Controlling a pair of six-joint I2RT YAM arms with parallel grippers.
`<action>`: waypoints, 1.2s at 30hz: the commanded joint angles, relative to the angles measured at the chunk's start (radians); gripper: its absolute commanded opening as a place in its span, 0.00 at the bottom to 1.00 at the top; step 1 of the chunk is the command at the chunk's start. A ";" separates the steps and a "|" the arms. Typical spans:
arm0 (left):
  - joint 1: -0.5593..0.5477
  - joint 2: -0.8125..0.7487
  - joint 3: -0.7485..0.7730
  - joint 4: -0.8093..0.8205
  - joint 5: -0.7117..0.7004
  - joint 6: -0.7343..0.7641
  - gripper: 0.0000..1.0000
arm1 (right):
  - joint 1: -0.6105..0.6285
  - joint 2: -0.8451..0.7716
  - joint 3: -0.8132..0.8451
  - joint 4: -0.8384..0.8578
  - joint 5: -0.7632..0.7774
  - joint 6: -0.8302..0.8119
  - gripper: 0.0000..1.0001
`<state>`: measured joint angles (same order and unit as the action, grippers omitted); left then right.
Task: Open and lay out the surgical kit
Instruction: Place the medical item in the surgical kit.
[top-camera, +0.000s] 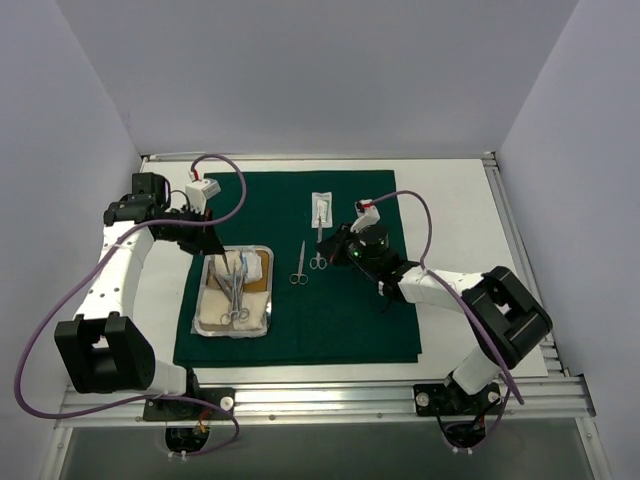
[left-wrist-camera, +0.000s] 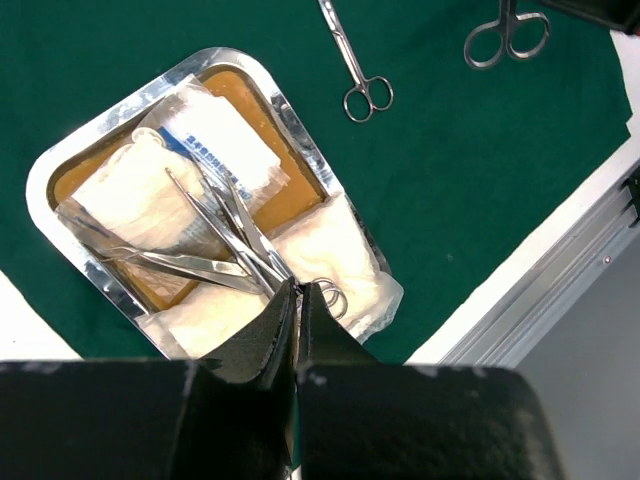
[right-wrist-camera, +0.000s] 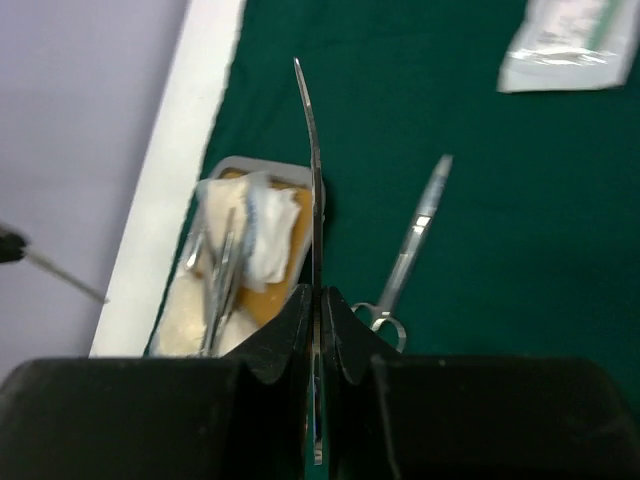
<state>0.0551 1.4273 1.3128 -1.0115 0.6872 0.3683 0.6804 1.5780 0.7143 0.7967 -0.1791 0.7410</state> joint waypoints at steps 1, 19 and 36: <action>0.005 0.007 0.005 0.053 -0.023 -0.022 0.02 | -0.030 0.061 0.008 0.023 -0.005 0.078 0.00; 0.005 0.018 0.029 0.016 -0.032 0.003 0.02 | -0.104 0.319 0.005 0.127 -0.083 0.162 0.00; 0.003 0.019 0.039 0.007 -0.026 0.003 0.02 | -0.075 0.266 0.097 -0.224 0.088 0.064 0.39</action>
<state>0.0551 1.4521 1.3132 -0.9989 0.6476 0.3592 0.5911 1.8790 0.7685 0.7944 -0.2283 0.8749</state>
